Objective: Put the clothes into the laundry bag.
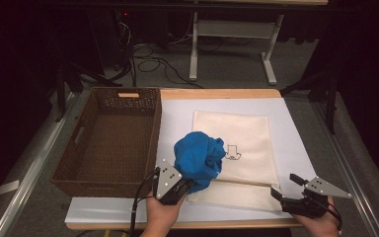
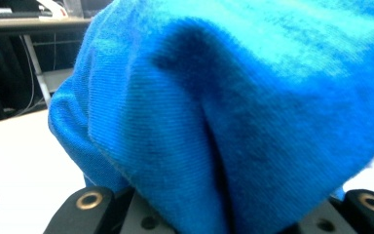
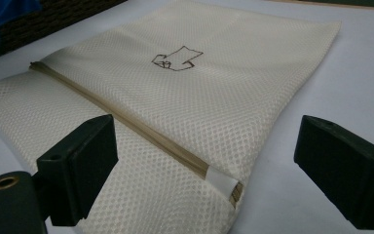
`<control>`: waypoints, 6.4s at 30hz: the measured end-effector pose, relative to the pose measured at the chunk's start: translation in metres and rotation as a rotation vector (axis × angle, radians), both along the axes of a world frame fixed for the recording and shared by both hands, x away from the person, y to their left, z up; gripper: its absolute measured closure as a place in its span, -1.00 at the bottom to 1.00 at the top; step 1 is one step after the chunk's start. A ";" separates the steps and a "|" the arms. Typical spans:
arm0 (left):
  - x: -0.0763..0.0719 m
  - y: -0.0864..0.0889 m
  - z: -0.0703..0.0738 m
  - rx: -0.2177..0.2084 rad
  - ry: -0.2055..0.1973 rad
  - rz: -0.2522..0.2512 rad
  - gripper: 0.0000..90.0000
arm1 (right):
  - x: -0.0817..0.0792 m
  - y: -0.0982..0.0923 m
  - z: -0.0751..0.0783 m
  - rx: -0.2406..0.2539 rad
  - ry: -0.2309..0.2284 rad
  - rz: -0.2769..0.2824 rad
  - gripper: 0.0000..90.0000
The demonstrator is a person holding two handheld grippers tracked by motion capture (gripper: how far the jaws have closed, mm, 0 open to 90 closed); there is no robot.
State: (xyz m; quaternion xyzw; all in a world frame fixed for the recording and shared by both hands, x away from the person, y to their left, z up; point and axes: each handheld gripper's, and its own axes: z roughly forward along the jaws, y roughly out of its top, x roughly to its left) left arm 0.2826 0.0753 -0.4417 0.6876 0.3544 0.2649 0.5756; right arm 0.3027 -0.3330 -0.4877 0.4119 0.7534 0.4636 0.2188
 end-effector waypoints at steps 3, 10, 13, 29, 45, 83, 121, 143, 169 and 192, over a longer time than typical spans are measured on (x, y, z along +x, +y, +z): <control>-0.009 0.004 -0.014 -0.009 0.010 0.002 0.74 | 0.002 0.005 -0.001 -0.007 -0.009 0.010 -0.78; -0.007 0.011 -0.019 -0.029 0.017 0.015 0.73 | 0.014 0.032 -0.002 -0.049 0.007 0.051 -0.67; -0.007 0.014 -0.018 -0.032 0.013 0.022 0.73 | 0.022 0.046 -0.001 -0.062 0.018 0.072 -0.66; -0.009 0.018 -0.021 -0.047 0.039 0.030 0.72 | 0.058 0.072 -0.023 -0.229 0.151 0.127 -0.25; -0.013 0.020 -0.023 -0.038 0.054 0.042 0.72 | 0.058 0.055 -0.023 -0.221 0.162 0.176 0.89; -0.011 -0.016 -0.030 -0.018 0.070 -0.025 0.72 | 0.049 0.091 -0.021 -0.132 0.125 0.218 0.97; -0.014 -0.044 -0.047 0.044 0.117 -0.085 0.72 | 0.049 0.086 -0.013 -0.101 0.111 0.227 0.95; -0.021 -0.037 -0.032 -0.029 0.084 -0.105 0.72 | 0.050 0.094 -0.018 -0.175 0.133 0.259 0.96; 0.008 -0.070 -0.061 0.083 0.191 -0.162 0.72 | 0.044 0.091 0.006 -0.064 0.043 0.225 0.97; 0.018 -0.086 -0.074 0.124 0.228 -0.154 0.28 | 0.043 0.088 0.015 0.001 0.025 0.204 0.97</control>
